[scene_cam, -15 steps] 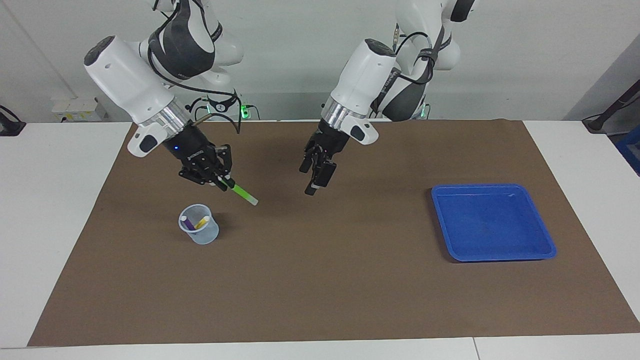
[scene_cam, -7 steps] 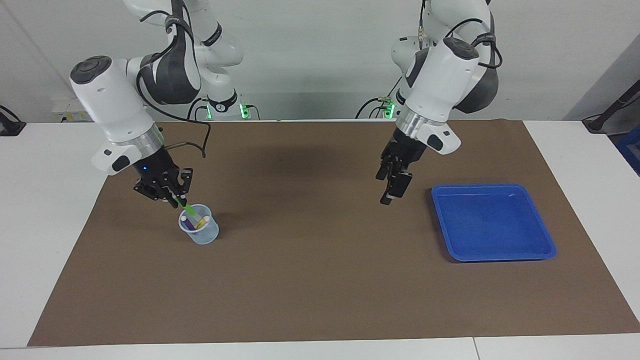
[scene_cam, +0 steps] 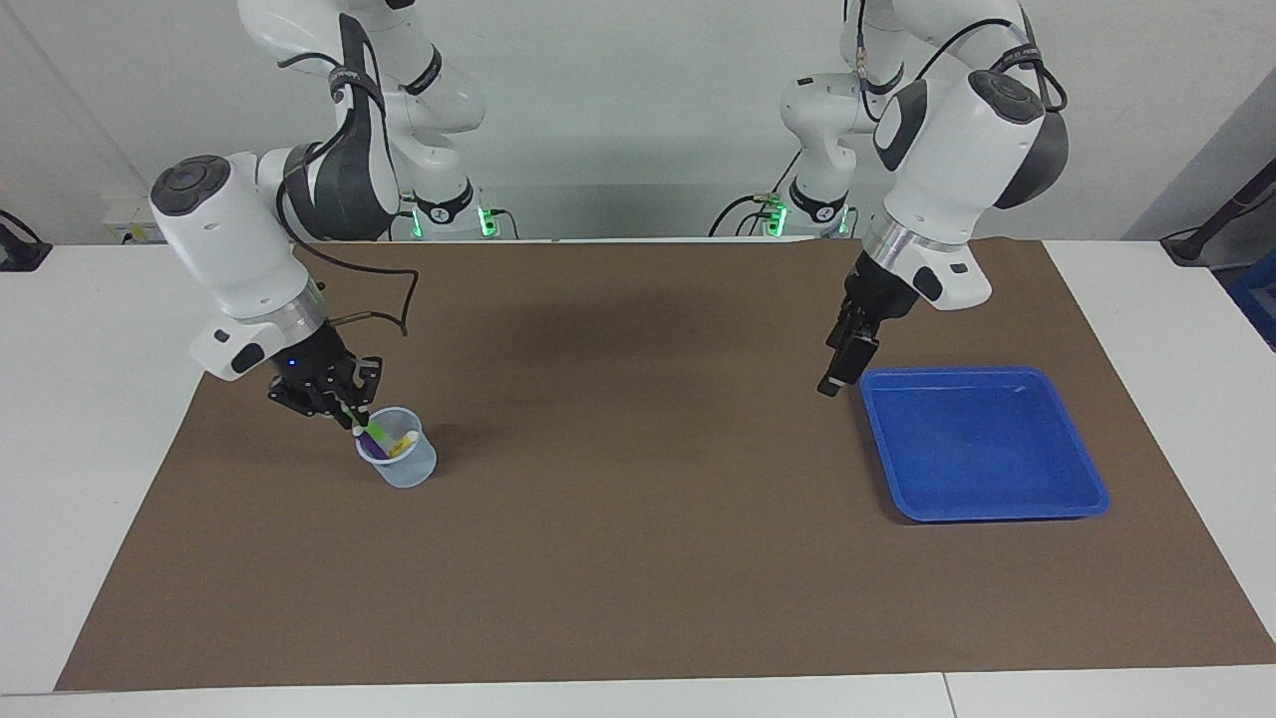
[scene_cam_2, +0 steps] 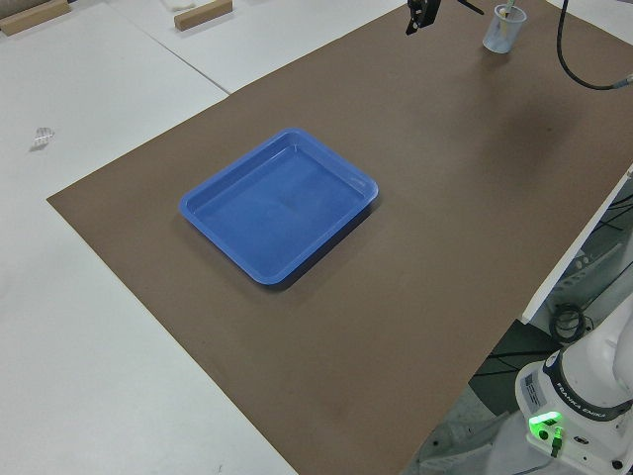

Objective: Transfer and insert pens with both arms
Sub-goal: 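Open the left gripper while the right gripper carries the pen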

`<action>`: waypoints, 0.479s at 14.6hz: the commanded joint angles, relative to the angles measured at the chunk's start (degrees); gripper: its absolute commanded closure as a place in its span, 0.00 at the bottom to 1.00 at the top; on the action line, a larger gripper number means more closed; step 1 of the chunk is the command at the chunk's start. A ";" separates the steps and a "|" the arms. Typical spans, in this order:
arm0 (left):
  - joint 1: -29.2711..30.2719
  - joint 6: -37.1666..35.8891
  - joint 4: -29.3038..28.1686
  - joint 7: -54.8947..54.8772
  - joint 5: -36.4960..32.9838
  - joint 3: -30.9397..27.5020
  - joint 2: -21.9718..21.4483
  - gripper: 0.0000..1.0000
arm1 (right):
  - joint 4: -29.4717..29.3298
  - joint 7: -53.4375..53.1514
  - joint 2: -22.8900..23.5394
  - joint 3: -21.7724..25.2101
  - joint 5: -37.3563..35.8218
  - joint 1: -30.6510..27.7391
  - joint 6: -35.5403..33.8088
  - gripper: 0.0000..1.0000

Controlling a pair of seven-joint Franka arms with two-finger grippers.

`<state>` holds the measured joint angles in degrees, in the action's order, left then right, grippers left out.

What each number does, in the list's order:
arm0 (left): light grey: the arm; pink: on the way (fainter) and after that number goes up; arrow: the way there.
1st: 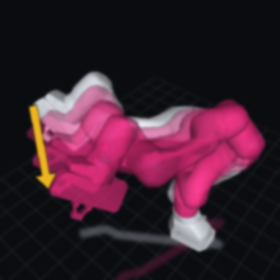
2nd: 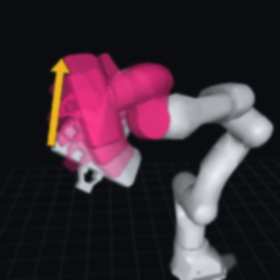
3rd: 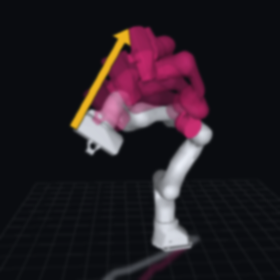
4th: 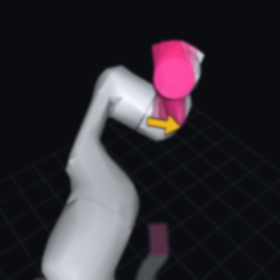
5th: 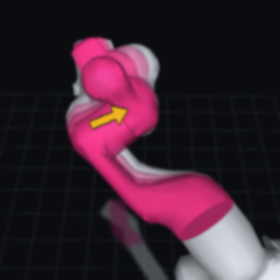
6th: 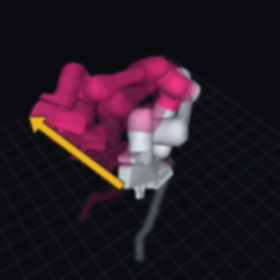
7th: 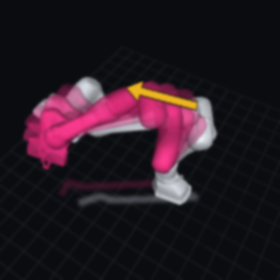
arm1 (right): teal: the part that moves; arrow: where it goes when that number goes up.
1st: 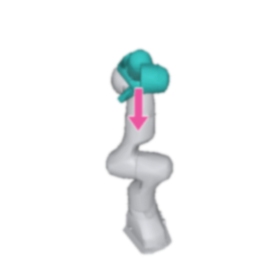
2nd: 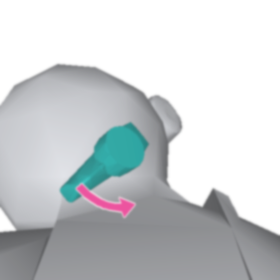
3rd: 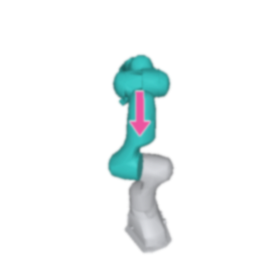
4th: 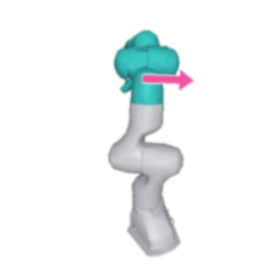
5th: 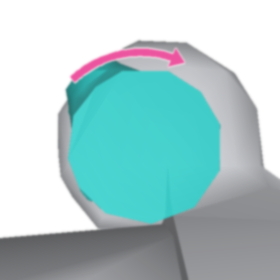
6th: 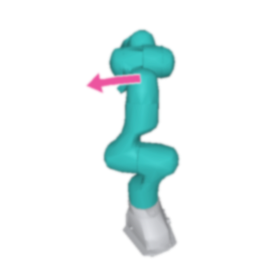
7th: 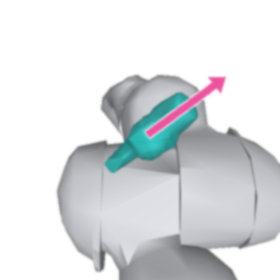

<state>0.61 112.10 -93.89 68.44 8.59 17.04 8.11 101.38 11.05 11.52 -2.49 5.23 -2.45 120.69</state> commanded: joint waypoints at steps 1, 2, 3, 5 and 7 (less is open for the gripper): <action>5.26 -5.65 -1.04 -16.52 0.37 0.19 -2.05 0.00 | 2.41 0.11 0.70 -0.32 -1.10 -0.10 3.66 1.00; 6.67 -7.58 -1.04 -21.55 0.28 0.10 -2.22 0.00 | 3.46 0.20 0.79 -0.32 -1.10 -0.02 4.81 1.00; 7.82 -9.69 -0.95 -26.21 -0.94 0.10 -2.31 0.00 | 3.91 0.03 0.79 -0.32 -1.10 0.33 5.08 1.00; 9.50 -13.64 -1.04 -35.87 -5.58 0.19 -3.27 0.00 | 3.91 -0.42 0.79 -0.32 -1.10 0.34 4.91 0.52; 10.55 -16.29 -0.95 -44.67 -7.19 0.10 -4.50 0.00 | 3.21 -0.42 0.79 -0.32 -1.01 0.25 4.03 0.00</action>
<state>10.22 98.88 -93.87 31.43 3.46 16.88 6.33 104.42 11.04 12.89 -2.56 5.23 -1.93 124.64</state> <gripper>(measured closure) 0.000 0.696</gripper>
